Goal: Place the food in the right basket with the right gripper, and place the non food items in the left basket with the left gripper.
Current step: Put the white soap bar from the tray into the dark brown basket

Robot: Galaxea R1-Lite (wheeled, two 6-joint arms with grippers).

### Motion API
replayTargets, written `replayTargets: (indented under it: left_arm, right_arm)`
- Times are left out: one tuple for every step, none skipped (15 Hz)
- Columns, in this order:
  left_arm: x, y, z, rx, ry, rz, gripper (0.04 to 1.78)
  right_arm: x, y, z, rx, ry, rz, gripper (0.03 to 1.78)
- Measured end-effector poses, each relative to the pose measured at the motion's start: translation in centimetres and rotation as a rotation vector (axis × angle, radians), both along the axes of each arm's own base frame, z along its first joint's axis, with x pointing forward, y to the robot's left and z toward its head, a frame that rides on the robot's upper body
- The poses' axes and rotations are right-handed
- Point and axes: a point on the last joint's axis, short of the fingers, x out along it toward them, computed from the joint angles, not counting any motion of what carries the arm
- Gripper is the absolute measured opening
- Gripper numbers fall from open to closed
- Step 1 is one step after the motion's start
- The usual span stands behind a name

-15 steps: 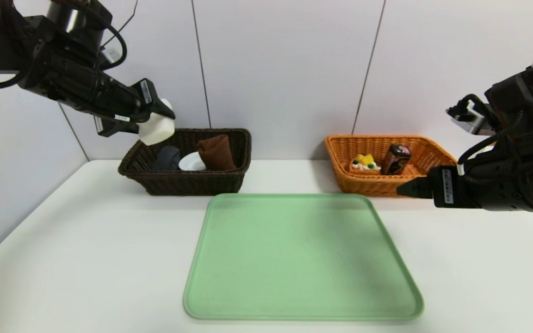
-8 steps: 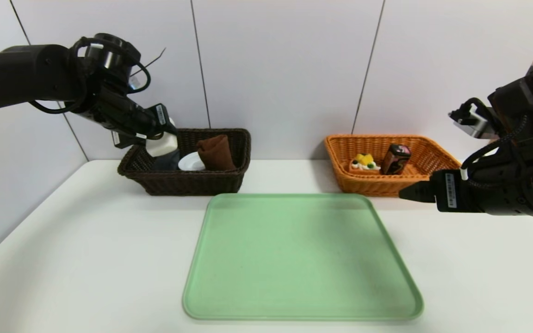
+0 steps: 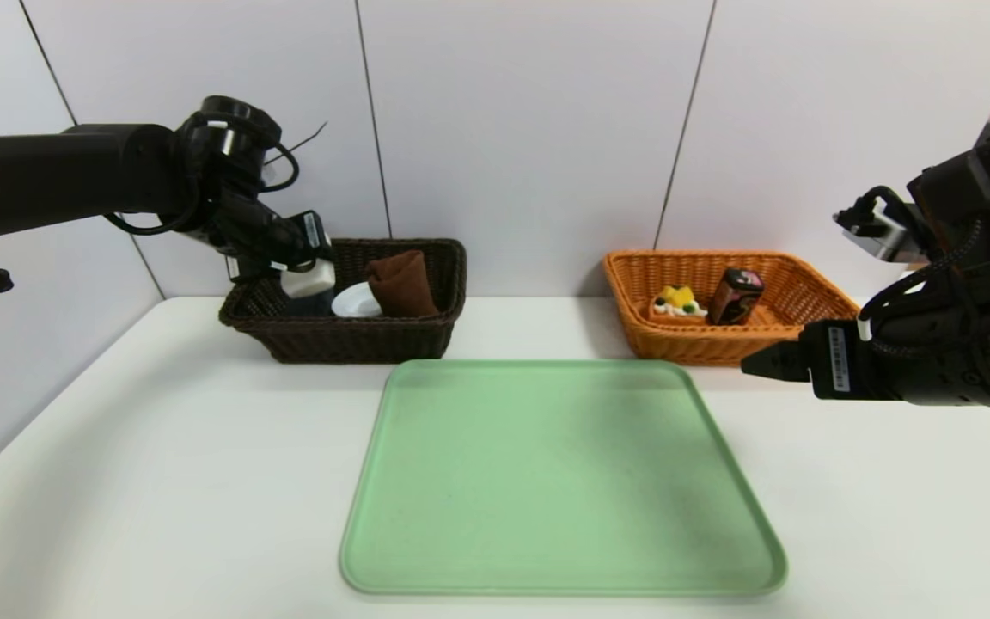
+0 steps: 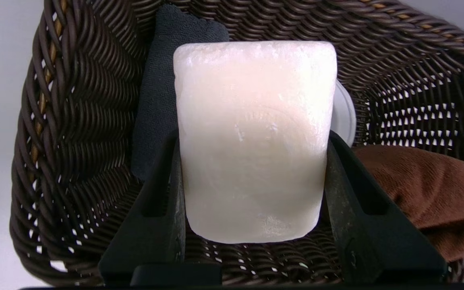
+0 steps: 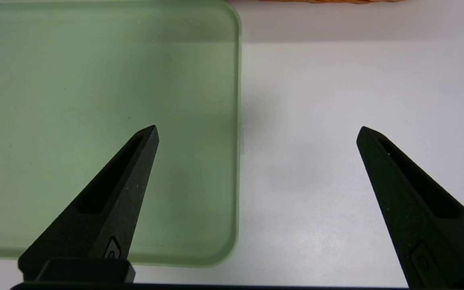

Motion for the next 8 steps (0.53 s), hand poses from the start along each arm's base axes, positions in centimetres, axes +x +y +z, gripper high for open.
replayTargets:
  left_arm:
    - [0.17,-0.05,-0.28,0.004,0.005,-0.003,0.97]
    - [0.27,-0.11,-0.54,0.005,0.014,-0.005,0.97]
    - [0.36,-0.12,-0.71,0.006,0.019,-0.005,1.04]
    - [0.48,-0.10,-0.81,0.005,0.016,-0.002,1.13]
    - [0.53,-0.11,-0.89,0.006,0.018,-0.002,1.19]
    - [0.57,-0.11,-0.97,0.006,0.020,-0.002,1.26]
    - [0.60,-0.12,-1.02,0.007,0.021,-0.001,1.32]
    - [0.60,-0.10,-1.00,0.009,0.020,0.000,1.36]
  right_arm:
    - [-0.02,0.00,-0.01,-0.001,0.001,0.000,1.70]
    - [-0.04,-0.01,0.00,-0.001,0.001,0.000,1.70]
    - [-0.06,-0.02,0.02,-0.001,-0.001,0.000,1.70]
    - [-0.09,-0.04,0.05,-0.001,-0.002,-0.001,1.70]
    - [-0.12,-0.07,0.07,0.000,-0.002,-0.001,1.70]
    - [-0.18,-0.10,0.12,0.000,-0.005,-0.001,1.70]
    - [-0.24,-0.12,0.14,0.001,-0.006,-0.001,1.70]
    - [-0.33,-0.16,0.15,0.001,-0.006,-0.001,1.70]
